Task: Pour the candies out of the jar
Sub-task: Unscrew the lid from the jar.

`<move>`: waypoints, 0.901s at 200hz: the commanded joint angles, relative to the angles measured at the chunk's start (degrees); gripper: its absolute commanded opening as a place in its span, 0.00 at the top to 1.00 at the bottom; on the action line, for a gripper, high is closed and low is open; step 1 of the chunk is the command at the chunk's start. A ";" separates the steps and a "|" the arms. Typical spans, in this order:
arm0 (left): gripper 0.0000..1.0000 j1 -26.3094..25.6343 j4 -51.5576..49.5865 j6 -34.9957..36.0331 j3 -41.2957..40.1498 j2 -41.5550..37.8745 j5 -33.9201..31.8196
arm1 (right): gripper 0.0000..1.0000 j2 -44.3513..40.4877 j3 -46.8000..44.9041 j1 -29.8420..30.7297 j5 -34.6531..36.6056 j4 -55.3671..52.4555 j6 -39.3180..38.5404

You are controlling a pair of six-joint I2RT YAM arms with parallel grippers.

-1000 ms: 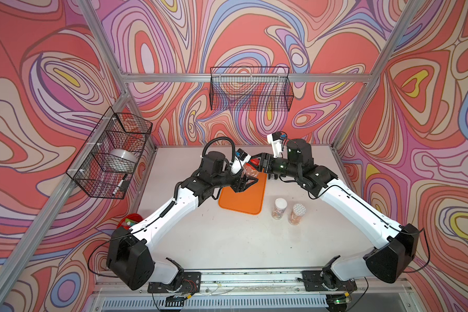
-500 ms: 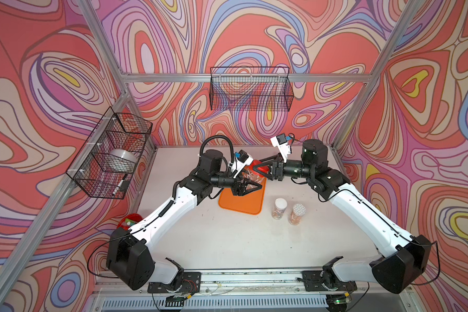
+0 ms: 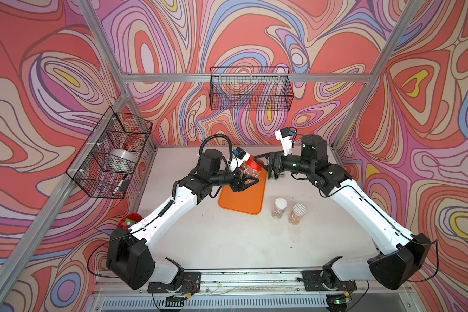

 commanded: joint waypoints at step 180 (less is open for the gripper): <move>1.00 -2.06 -1.67 4.52 1.74 0.53 -7.80 | 0.11 3.11 -2.50 5.99 8.80 2.28 9.88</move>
